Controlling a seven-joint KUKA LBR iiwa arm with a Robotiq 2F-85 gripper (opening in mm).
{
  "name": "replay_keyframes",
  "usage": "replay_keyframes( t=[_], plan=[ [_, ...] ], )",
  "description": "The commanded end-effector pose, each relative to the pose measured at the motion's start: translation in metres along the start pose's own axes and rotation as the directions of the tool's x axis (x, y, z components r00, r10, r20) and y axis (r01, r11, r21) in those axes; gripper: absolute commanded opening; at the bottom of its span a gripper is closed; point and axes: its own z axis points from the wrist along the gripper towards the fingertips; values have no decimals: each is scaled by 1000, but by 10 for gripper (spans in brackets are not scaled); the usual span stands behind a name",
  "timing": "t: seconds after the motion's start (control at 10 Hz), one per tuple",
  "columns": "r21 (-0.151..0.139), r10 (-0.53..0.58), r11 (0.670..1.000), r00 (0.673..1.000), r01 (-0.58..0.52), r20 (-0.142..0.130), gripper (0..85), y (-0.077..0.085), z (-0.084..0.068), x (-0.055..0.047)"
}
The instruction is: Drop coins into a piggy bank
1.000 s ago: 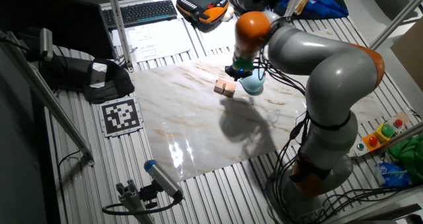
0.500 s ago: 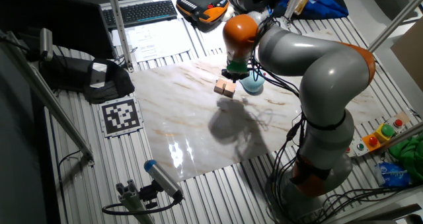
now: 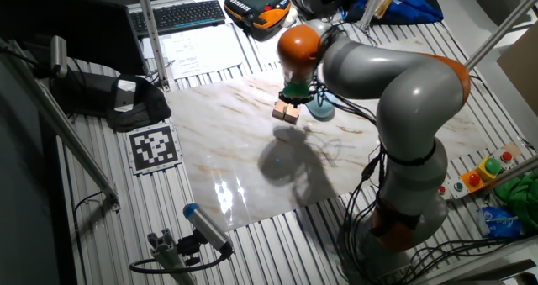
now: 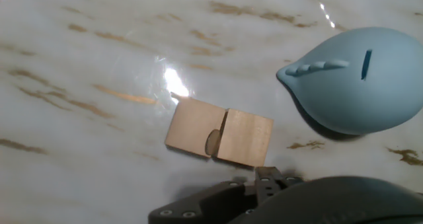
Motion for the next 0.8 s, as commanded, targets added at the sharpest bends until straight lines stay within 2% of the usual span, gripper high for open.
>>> replay_keyframes(
  t=[0.0,0.2,0.4,0.5,0.6,0.7],
  plan=[
    [-3,2,1000,1000,-2,-18,0,0,-1,2],
    [-35,1,999,999,-2,-32,0,-1,-3,2],
    [-34,4,999,1000,-5,-30,0,0,-3,4],
    [5,9,1000,1000,-9,-23,0,0,-3,4],
    [94,-21,995,999,24,-26,0,0,-3,4],
    [90,-54,994,997,59,-61,0,0,-3,4]
  ],
)
